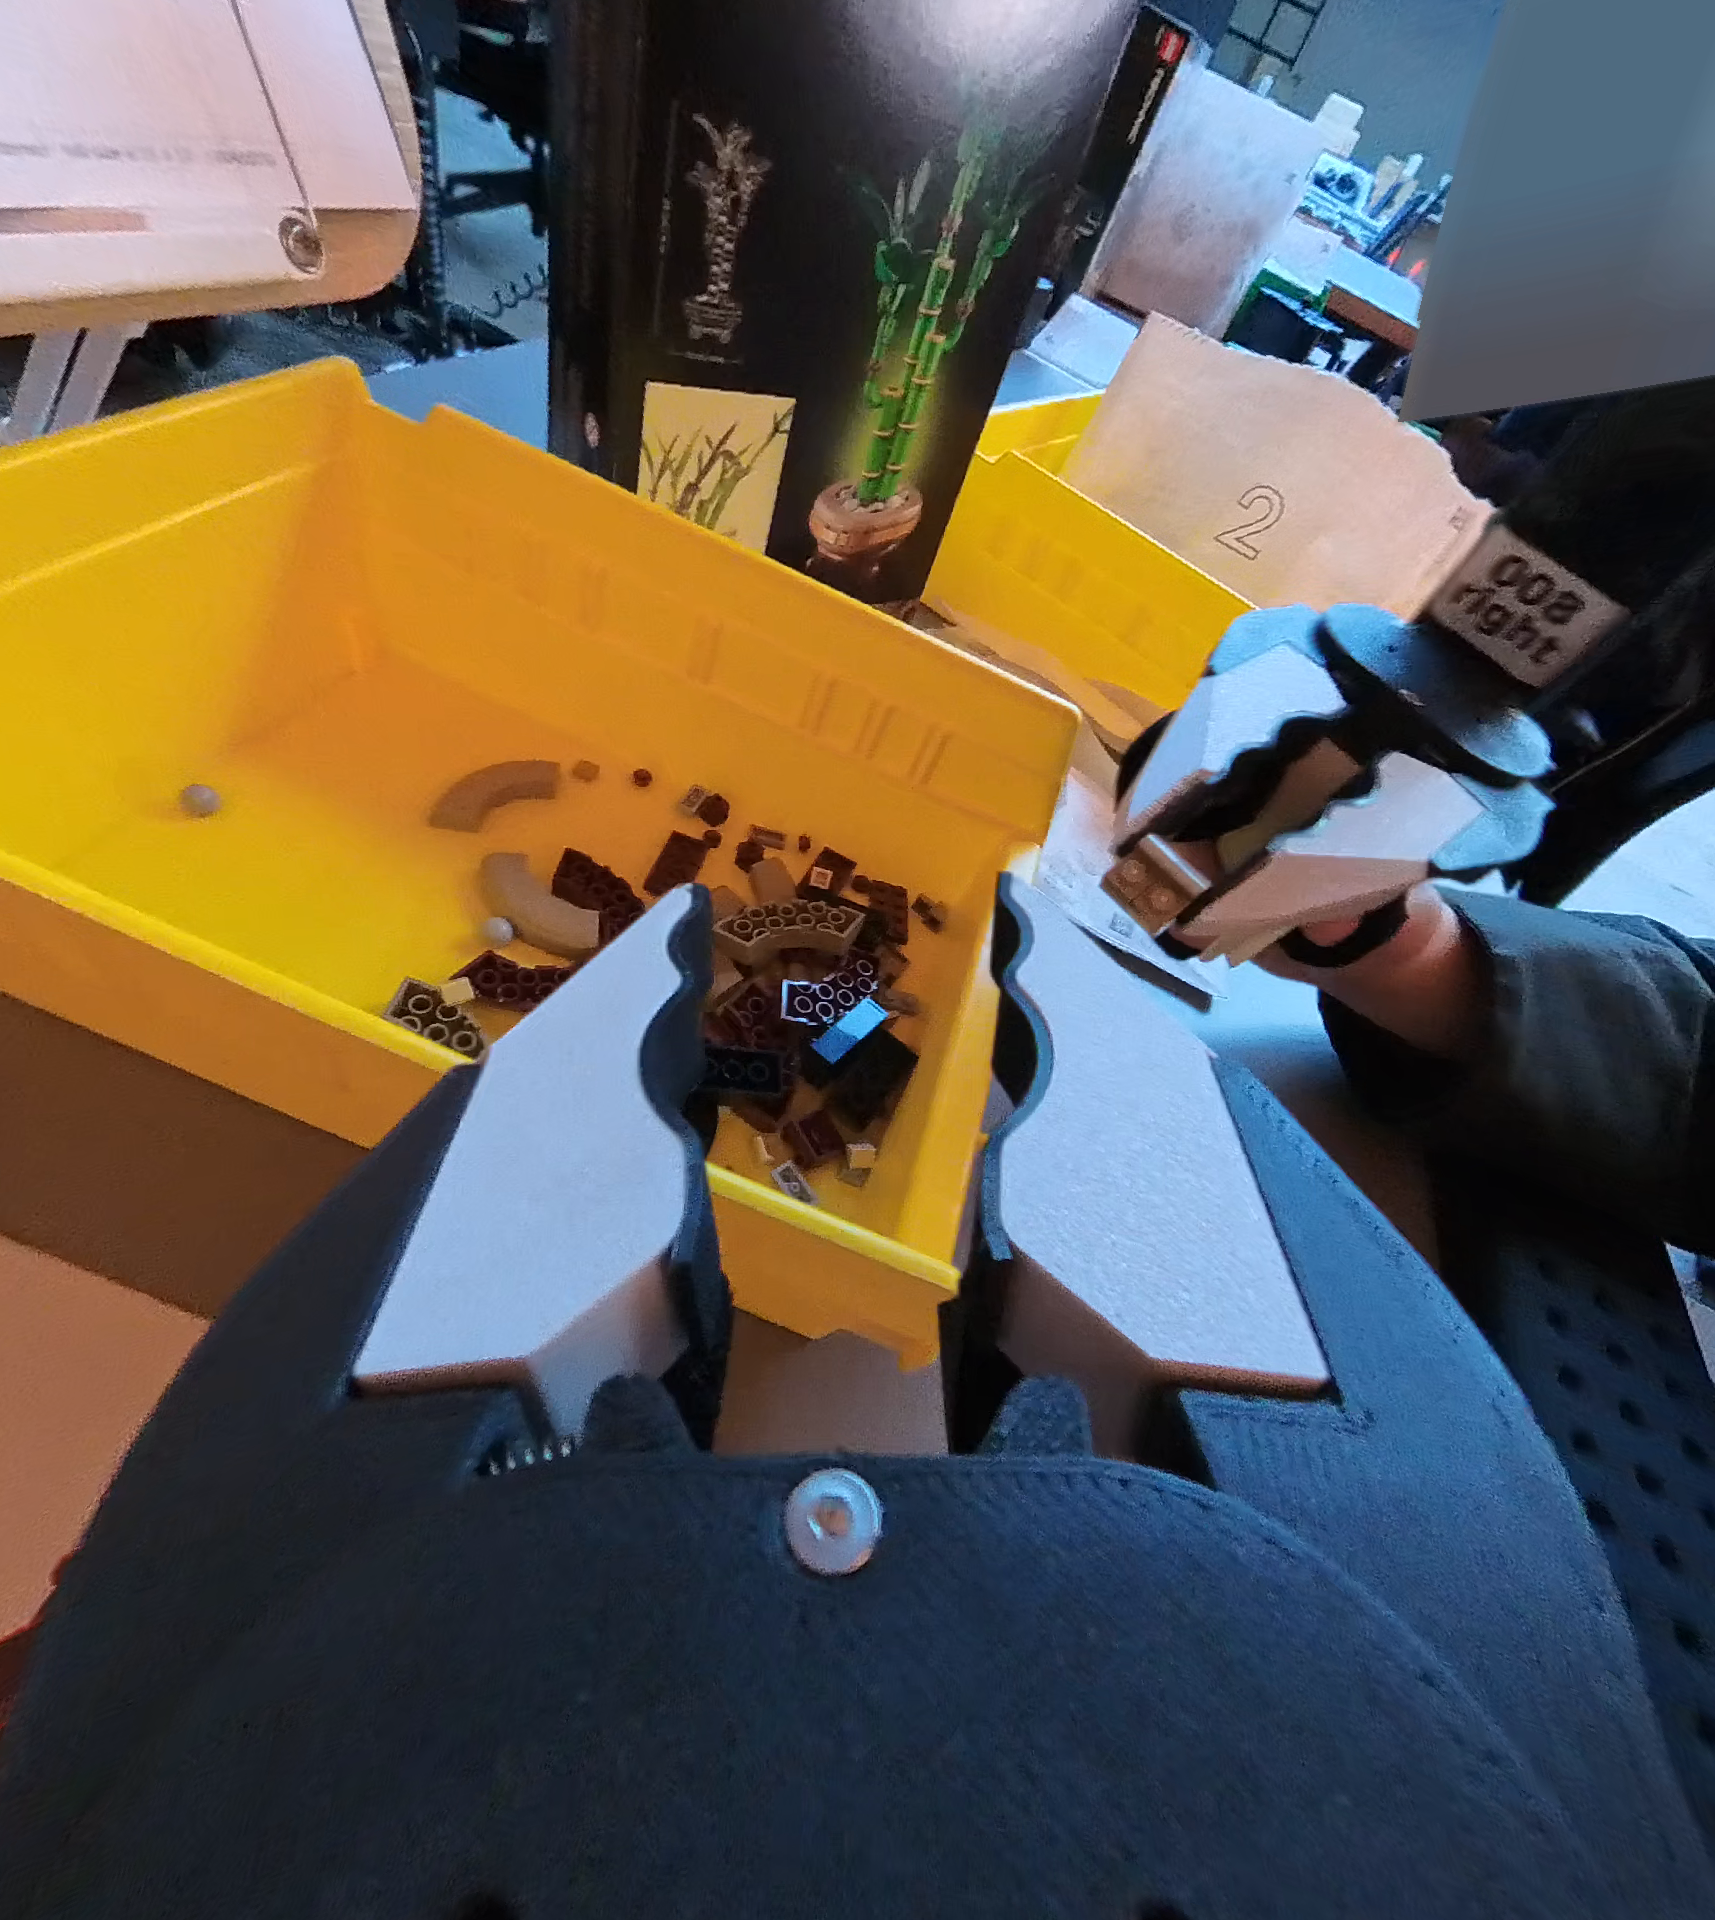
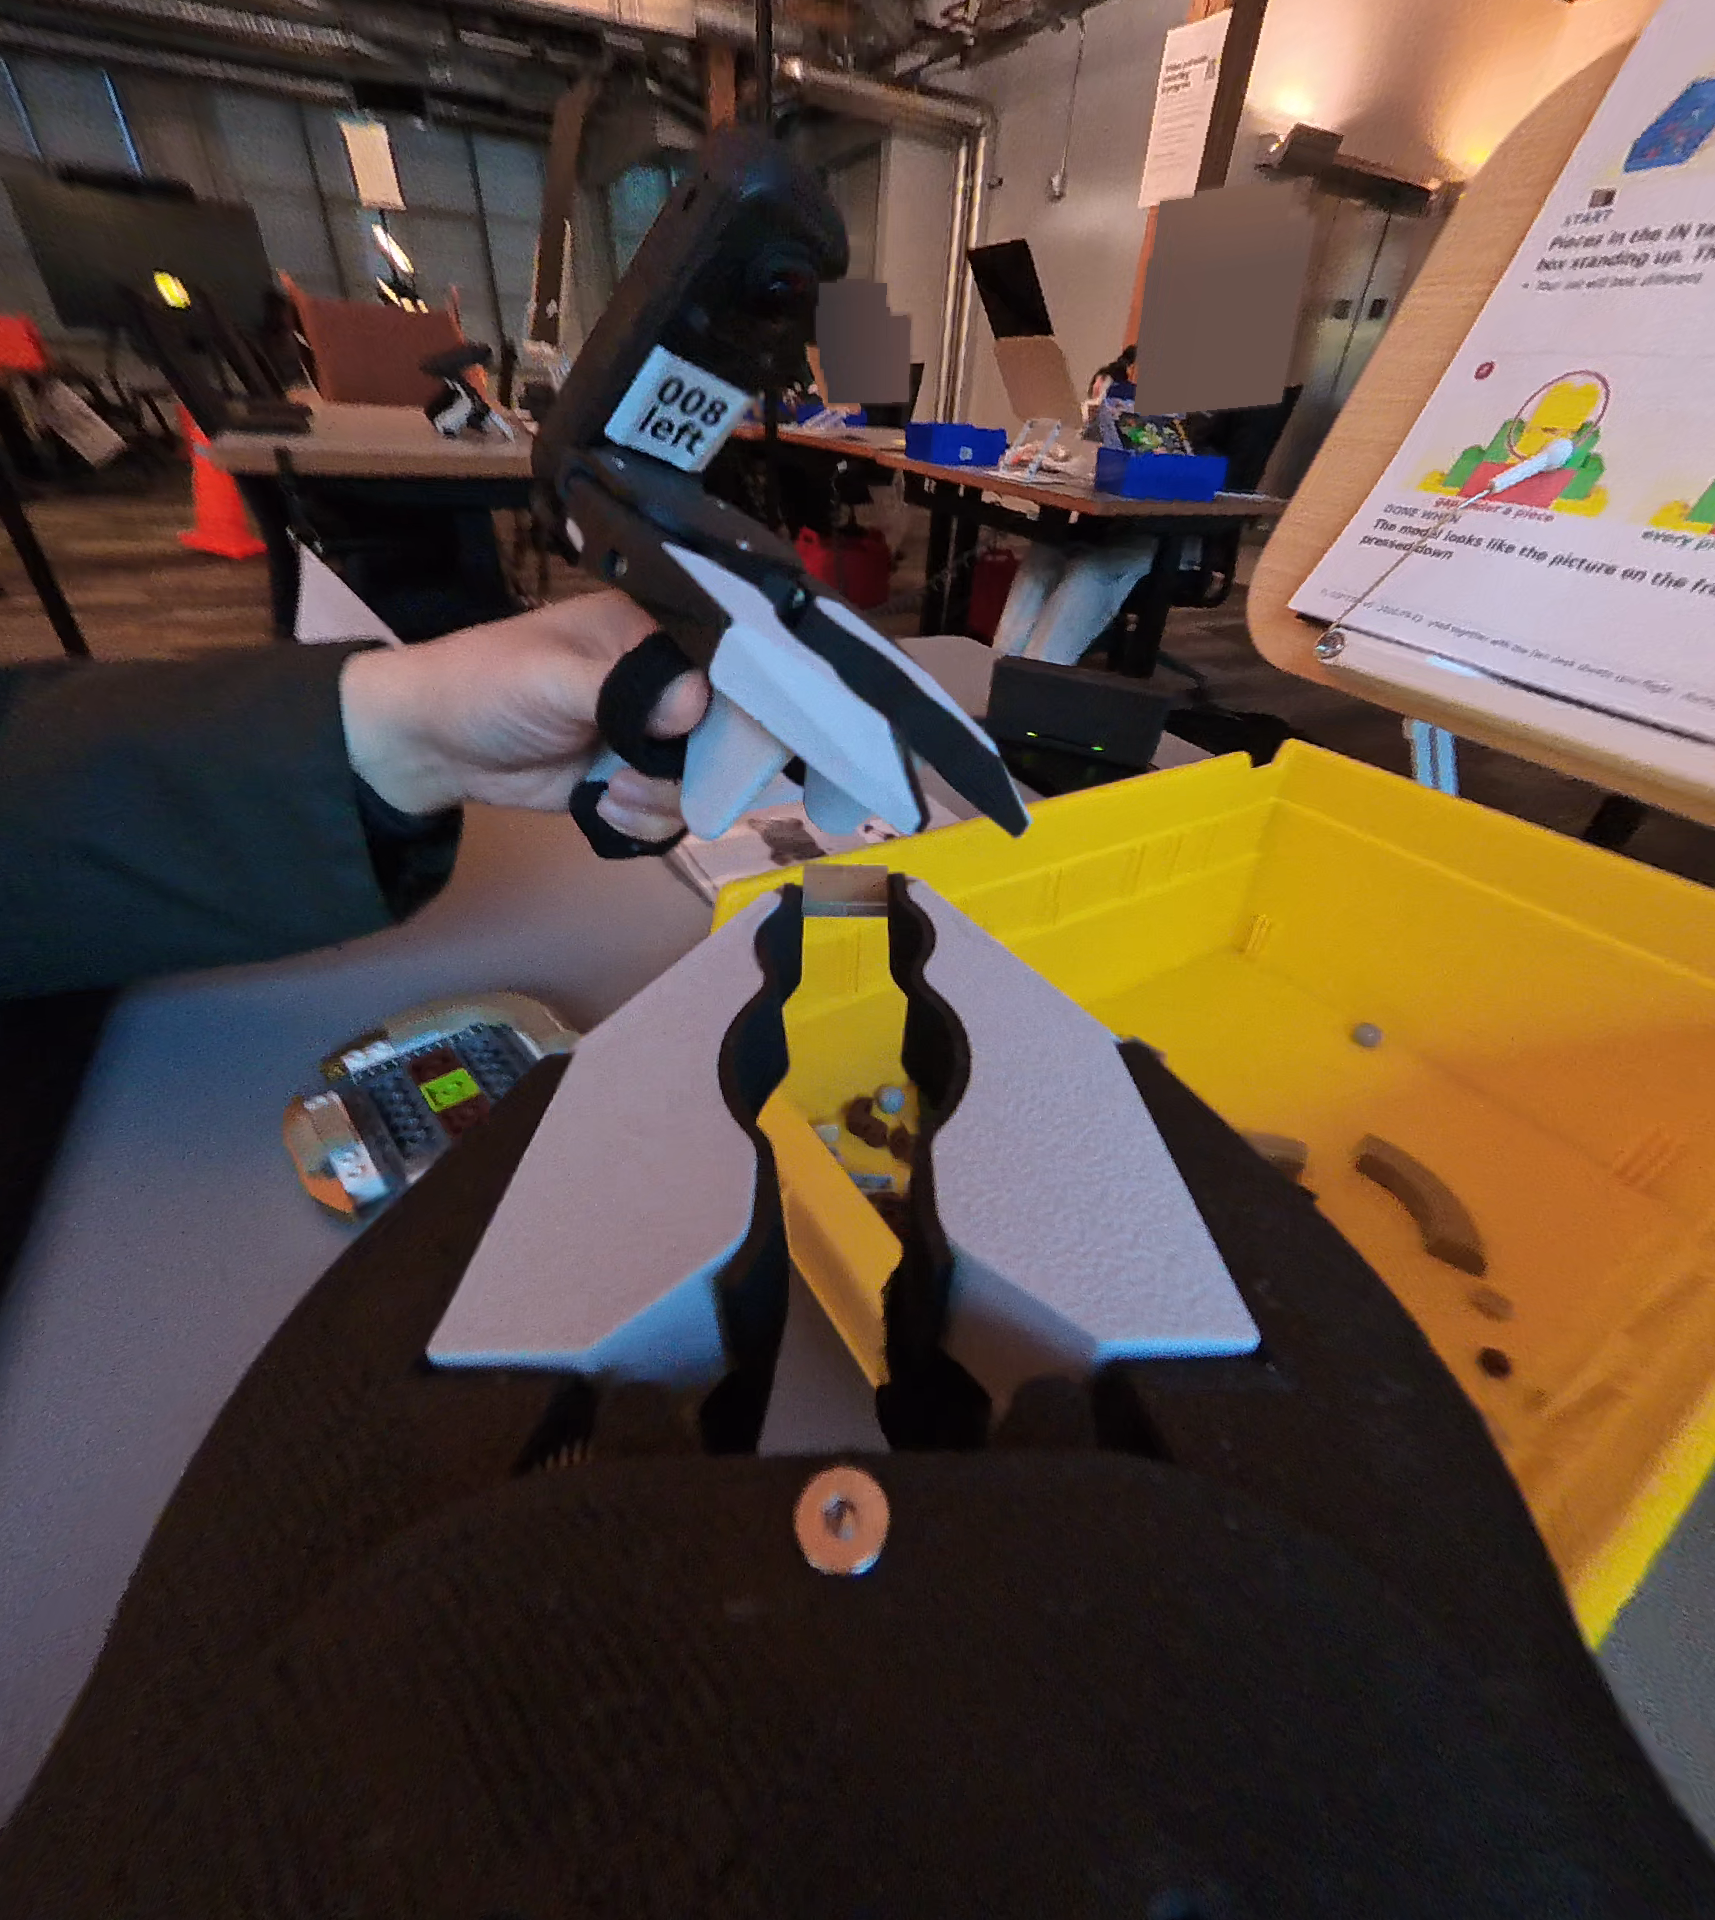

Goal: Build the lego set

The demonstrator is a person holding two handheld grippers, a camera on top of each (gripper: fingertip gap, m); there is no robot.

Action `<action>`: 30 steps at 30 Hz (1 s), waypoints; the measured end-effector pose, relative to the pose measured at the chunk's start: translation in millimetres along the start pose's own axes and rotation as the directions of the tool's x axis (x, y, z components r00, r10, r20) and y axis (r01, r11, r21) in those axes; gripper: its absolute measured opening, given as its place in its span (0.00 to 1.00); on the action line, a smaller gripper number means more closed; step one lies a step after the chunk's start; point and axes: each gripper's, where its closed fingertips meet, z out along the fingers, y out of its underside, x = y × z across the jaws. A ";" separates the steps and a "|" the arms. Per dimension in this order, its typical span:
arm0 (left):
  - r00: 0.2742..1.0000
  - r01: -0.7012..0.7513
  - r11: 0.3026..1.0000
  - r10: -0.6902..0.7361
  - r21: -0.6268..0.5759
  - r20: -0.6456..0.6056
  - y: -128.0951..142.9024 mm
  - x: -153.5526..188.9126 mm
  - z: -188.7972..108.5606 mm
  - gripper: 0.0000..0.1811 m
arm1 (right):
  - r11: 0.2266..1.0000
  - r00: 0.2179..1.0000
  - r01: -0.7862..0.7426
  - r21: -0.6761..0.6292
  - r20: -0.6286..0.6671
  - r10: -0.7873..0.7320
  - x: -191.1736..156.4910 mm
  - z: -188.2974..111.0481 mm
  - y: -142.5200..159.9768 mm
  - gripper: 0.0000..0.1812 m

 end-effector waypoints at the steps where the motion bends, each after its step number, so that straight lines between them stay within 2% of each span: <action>1: 1.000 -0.011 1.000 0.011 0.015 -0.009 -0.7 2.3 -3.5 0.29 | 0.999 0.999 -0.046 0.018 0.027 0.045 -0.9 0.2 -1.0 0.08; 3: 0.996 -0.039 0.997 0.044 0.071 -0.071 -5.6 16.4 -14.3 0.26 | 0.985 0.981 -0.155 0.078 0.132 0.144 -8.9 -0.3 -8.2 0.08; 5: 0.963 -0.061 0.991 0.090 0.120 -0.254 -10.7 52.2 -26.4 0.22 | 0.947 0.925 -0.290 0.136 0.295 0.241 -22.7 -3.8 -20.6 0.08; 7: 0.920 -0.083 0.990 0.122 0.118 -0.372 -10.7 79.2 -33.7 0.22 | 0.899 0.870 -0.396 0.187 0.391 0.301 -27.3 -8.3 -31.9 0.07; 8: 0.909 -0.105 0.988 0.141 0.111 -0.393 -9.8 87.1 -34.5 0.22 | 0.881 0.844 -0.434 0.191 0.427 0.323 -29.3 -9.8 -34.5 0.07; 10: 0.906 -0.145 0.984 0.174 0.102 -0.386 -8.4 94.8 -32.4 0.21 | 0.864 0.821 -0.464 0.193 0.461 0.338 -31.5 -10.9 -36.7 0.07; 15: 0.919 -0.155 0.984 0.176 0.087 -0.354 -5.4 95.5 -25.1 0.15 | 0.880 0.827 -0.439 0.181 0.465 0.317 -38.1 -7.2 -33.6 0.07; 20: 0.912 -0.145 0.987 0.158 0.062 -0.379 0.3 95.7 -23.6 0.12 | 0.894 0.844 -0.408 0.185 0.450 0.293 -41.4 -3.4 -31.1 0.07; 22: 0.903 -0.160 0.985 0.173 0.068 -0.393 0.9 98.8 -24.9 0.08 | 0.895 0.850 -0.400 0.199 0.446 0.281 -40.9 -3.4 -31.5 0.07; 26: 0.896 -0.290 0.953 0.302 0.088 -0.326 1.3 97.9 -25.6 0.08 | 0.915 0.874 -0.346 0.207 0.425 0.234 -41.8 -3.0 -30.4 0.08; 30: 0.845 -0.498 0.863 0.506 0.088 -0.175 -0.2 93.3 -27.4 0.08 | 0.911 0.871 -0.357 0.204 0.426 0.246 -39.0 -5.1 -31.6 0.12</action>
